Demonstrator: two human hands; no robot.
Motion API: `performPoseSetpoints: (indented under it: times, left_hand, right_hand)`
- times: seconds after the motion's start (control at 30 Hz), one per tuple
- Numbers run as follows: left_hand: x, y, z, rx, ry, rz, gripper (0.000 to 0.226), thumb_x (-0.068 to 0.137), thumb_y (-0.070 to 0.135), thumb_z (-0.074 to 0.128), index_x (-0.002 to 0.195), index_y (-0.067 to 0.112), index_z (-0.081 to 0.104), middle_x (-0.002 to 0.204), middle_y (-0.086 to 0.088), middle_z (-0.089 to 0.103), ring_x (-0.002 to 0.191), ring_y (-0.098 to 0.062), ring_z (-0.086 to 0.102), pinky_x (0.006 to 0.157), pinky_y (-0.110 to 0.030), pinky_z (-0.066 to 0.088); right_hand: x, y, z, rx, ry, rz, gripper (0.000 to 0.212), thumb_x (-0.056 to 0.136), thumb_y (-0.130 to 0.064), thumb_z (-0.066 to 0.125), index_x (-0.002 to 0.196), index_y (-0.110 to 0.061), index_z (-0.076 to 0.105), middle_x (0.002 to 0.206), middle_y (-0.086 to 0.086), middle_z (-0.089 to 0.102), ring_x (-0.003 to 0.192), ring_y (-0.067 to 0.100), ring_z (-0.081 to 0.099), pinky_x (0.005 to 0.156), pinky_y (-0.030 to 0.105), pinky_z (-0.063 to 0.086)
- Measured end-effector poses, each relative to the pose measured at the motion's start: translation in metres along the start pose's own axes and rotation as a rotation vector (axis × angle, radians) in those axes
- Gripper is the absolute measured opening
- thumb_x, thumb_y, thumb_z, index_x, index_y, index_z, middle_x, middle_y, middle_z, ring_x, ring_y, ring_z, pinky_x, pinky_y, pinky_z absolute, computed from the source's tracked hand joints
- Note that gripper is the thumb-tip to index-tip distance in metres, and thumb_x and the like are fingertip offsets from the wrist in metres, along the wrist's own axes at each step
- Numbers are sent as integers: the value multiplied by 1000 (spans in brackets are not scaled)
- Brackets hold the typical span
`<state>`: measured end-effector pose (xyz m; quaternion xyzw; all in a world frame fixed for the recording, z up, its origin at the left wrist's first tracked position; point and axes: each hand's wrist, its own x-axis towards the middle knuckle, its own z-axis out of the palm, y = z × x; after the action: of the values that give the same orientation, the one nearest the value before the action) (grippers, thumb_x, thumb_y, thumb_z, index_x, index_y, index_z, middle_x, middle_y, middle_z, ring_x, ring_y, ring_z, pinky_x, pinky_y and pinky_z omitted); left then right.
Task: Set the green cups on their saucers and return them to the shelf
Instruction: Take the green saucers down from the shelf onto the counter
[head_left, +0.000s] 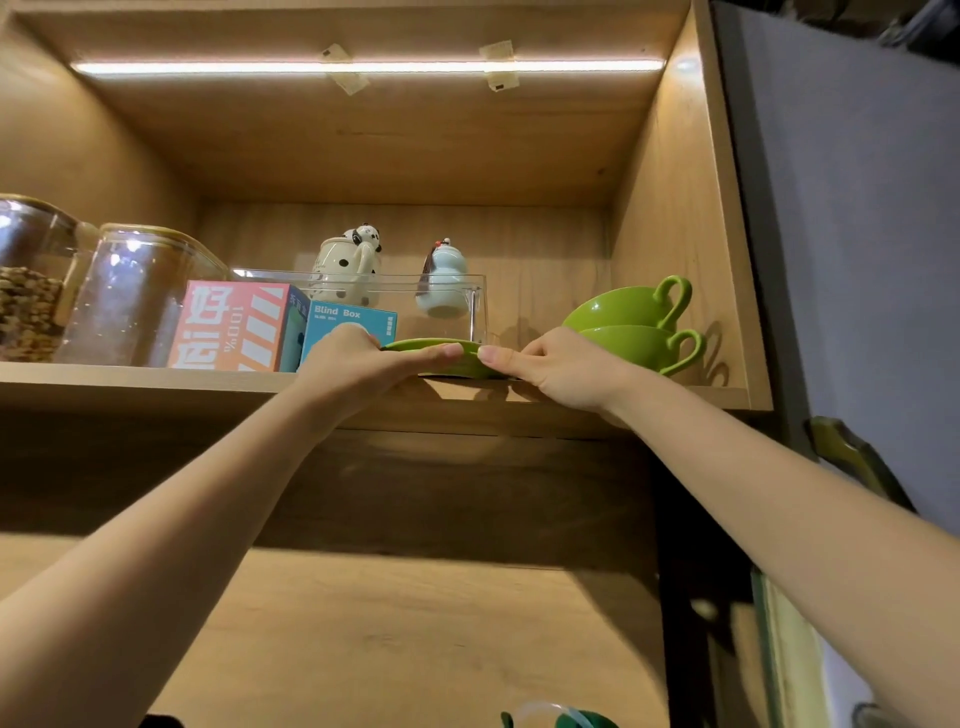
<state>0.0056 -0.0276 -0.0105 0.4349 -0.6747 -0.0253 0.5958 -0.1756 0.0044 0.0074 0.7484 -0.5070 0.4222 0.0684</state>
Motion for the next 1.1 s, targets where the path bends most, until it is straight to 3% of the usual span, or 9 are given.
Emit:
performPoseSetpoints:
  times: [0.17, 0.3, 0.37, 0.43, 0.57, 0.67, 0.77, 0.93, 1.1]
  left_hand:
    - [-10, 11, -8, -169, 0, -77, 79, 35, 67, 65, 78, 0, 62, 79, -10, 54, 67, -12, 44, 57, -22, 33]
    - [-18, 26, -20, -263, -5, -115, 56, 47, 55, 74, 77, 12, 55, 83, -2, 54, 71, -8, 46, 58, -18, 36]
    - [-22, 33, -26, -314, -11, -104, 56, 52, 50, 76, 86, 11, 56, 89, -2, 54, 82, -13, 51, 64, -21, 37]
    - [-27, 41, -32, -369, -10, -125, 64, 54, 47, 77, 100, 8, 56, 100, -4, 54, 93, -15, 49, 71, -28, 35]
    - [-46, 59, -48, -435, 9, -103, 56, 58, 44, 78, 95, 7, 60, 94, -5, 60, 72, -6, 52, 50, -23, 31]
    - [-67, 67, -55, -469, 10, -62, 52, 53, 41, 80, 88, 7, 63, 83, -3, 62, 68, -5, 56, 51, -21, 44]
    - [-90, 65, -56, -468, -5, -97, 68, 30, 51, 86, 78, 10, 63, 90, -10, 69, 82, -15, 65, 77, -27, 55]
    - [-143, 56, -51, -391, -3, -94, 90, 28, 61, 82, 92, -1, 68, 91, -17, 71, 83, -25, 66, 77, -36, 53]
    - [-204, 35, -37, -325, 4, -27, 100, 48, 44, 81, 129, 0, 45, 116, -10, 64, 96, -8, 54, 75, -12, 44]
  right_hand:
    - [-10, -3, -2, 153, 69, -4, 52, 78, -53, 60, 74, -2, 61, 70, 9, 37, 69, 21, 39, 62, 25, 33]
    - [-21, -14, -8, 277, 138, 2, 50, 76, -48, 64, 71, 2, 60, 63, 12, 38, 56, 15, 34, 38, 6, 31]
    - [-25, -19, -14, 330, 166, 4, 62, 75, -47, 66, 94, 12, 66, 91, 26, 64, 71, 21, 54, 61, 16, 46]
    - [-35, -28, -21, 365, 217, 42, 63, 73, -46, 68, 102, 9, 65, 116, 27, 62, 99, 27, 59, 84, 32, 48]
    - [-56, -47, -33, 452, 263, 132, 57, 66, -49, 72, 95, -1, 67, 109, 13, 67, 99, 21, 57, 65, 26, 41]
    - [-76, -55, -38, 494, 273, 188, 56, 62, -51, 75, 95, -6, 65, 105, 8, 67, 101, 21, 57, 57, 24, 36]
    - [-101, -56, -39, 543, 260, 245, 61, 57, -46, 79, 100, -7, 63, 107, 6, 66, 106, 23, 58, 74, 31, 43]
    - [-149, -44, -23, 674, 203, 300, 88, 31, -43, 85, 110, -10, 65, 113, 6, 66, 110, 23, 56, 88, 36, 42]
    - [-201, -23, 4, 837, 158, 326, 36, 66, -32, 74, 94, -11, 72, 95, 6, 73, 95, 18, 66, 87, 29, 49]
